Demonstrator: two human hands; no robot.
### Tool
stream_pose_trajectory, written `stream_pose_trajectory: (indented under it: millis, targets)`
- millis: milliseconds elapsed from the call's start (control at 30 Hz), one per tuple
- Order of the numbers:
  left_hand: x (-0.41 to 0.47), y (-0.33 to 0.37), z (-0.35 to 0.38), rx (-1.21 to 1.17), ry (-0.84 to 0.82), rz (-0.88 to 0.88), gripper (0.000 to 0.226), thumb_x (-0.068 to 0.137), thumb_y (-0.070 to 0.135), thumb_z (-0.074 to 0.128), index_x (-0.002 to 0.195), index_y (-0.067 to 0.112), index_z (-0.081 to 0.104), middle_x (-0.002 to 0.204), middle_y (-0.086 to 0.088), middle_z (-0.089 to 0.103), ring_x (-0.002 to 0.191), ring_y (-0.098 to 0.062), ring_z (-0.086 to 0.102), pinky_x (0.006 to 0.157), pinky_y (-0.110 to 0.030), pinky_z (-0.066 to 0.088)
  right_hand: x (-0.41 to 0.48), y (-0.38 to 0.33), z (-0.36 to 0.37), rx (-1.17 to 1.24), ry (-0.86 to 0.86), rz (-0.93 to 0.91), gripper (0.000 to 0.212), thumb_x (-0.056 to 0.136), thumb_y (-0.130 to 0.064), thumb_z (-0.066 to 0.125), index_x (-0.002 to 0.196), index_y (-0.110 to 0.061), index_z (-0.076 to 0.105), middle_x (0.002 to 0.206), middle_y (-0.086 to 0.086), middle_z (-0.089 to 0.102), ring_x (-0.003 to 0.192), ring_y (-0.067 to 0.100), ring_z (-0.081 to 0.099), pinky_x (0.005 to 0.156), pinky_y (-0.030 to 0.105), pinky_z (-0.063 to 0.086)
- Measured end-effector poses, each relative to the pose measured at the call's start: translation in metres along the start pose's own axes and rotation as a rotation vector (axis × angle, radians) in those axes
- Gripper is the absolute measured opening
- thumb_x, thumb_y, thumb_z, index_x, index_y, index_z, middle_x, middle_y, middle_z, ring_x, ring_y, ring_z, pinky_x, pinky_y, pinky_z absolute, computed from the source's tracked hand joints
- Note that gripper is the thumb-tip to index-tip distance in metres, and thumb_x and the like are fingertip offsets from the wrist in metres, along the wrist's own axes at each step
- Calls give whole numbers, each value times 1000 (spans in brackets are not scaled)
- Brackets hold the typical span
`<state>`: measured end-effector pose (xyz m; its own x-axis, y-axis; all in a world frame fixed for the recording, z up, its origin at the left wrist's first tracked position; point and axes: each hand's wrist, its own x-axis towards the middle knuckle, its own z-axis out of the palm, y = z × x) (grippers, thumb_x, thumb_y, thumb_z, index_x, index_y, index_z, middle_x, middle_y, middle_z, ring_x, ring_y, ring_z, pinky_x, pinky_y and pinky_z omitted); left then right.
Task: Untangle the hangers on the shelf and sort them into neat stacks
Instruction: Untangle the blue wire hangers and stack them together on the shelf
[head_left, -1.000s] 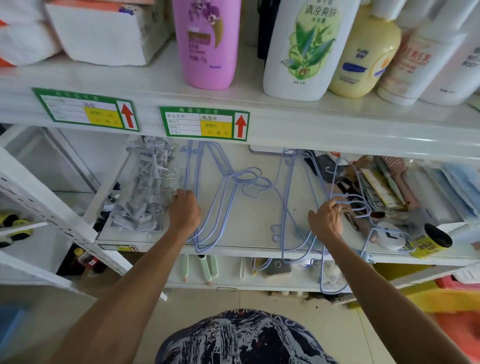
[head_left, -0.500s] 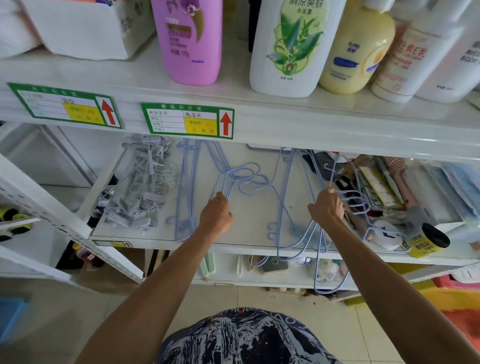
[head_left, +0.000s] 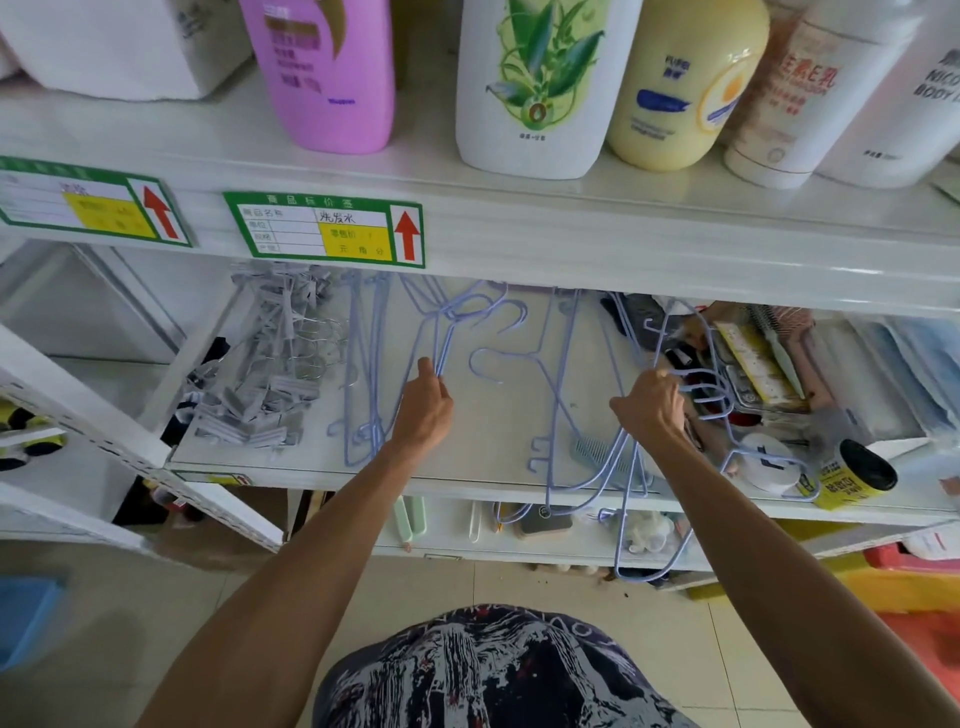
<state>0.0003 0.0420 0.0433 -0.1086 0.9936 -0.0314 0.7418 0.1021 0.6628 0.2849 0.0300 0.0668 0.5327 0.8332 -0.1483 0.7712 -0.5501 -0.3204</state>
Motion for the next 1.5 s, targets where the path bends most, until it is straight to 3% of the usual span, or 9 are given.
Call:
stream_pose_trajectory:
  millis: [233, 700, 833, 933, 1000, 1200, 1333, 1433, 1500]
  targets:
    - [10, 10, -12, -50, 25, -22, 18, 103, 13, 39, 114, 0, 45, 93, -27, 64, 78, -40, 64, 57, -38, 44, 0, 2, 1, -3, 25, -33, 59, 80, -14, 74, 127, 0, 41, 109, 21, 61, 96, 41, 64, 65, 37, 47]
    - [4, 13, 5, -146, -1, -51, 17, 101, 14, 43, 107, -2, 48, 94, -27, 62, 85, -42, 61, 64, -36, 38, -7, 12, -4, 16, 38, 26, 65, 80, -17, 72, 130, -1, 34, 106, 18, 62, 96, 39, 64, 70, 38, 48]
    - [7, 15, 5, -179, 22, -62, 16, 101, 14, 44, 106, 0, 49, 95, -26, 62, 84, -40, 60, 64, -35, 37, 1, 30, -3, 54, -31, 38, 33, 90, -38, 57, 97, -6, 63, 89, 13, 65, 87, 35, 65, 72, 36, 51]
    - [7, 19, 5, -195, 31, -66, 15, 101, 15, 43, 105, 1, 48, 91, -22, 61, 75, -34, 54, 63, -34, 35, 10, 42, 1, 227, -160, 42, 41, 94, -36, 55, 63, -11, 67, 72, 11, 66, 75, 29, 64, 72, 37, 51]
    - [6, 20, 6, -205, 44, -62, 15, 101, 15, 43, 103, 1, 48, 88, -19, 58, 71, -29, 50, 62, -32, 33, 15, 45, 6, 341, -176, 103, 39, 92, -32, 59, 59, -12, 63, 67, 12, 64, 69, 27, 61, 69, 37, 50]
    - [3, 21, 8, -198, 41, -75, 15, 102, 16, 43, 102, 2, 48, 84, -14, 54, 67, -23, 48, 60, -31, 32, 9, 33, 14, 494, -212, 188, 25, 87, -18, 58, 70, -4, 69, 67, 12, 70, 59, 24, 62, 51, 28, 49]
    - [0, 23, 6, -201, 35, -67, 15, 102, 15, 42, 103, 1, 48, 84, -13, 53, 58, -14, 45, 49, -25, 26, 7, 20, 13, 605, -208, 258, 16, 89, -6, 54, 102, 3, 60, 70, 13, 69, 53, 20, 64, 44, 25, 49]
    - [-1, 25, 4, -209, 35, -63, 13, 103, 15, 41, 102, 4, 48, 83, -11, 53, 56, -7, 43, 42, -21, 24, 11, 14, 14, 679, -183, 293, 25, 91, -3, 47, 113, 6, 54, 72, 15, 64, 52, 20, 60, 41, 23, 45]
    - [-3, 27, 4, -211, 30, -63, 14, 103, 15, 41, 104, 3, 48, 83, -12, 53, 56, -7, 42, 42, -21, 24, 15, 13, 19, 633, -139, 280, 37, 86, -15, 63, 117, 4, 55, 87, 17, 66, 65, 24, 61, 50, 27, 47]
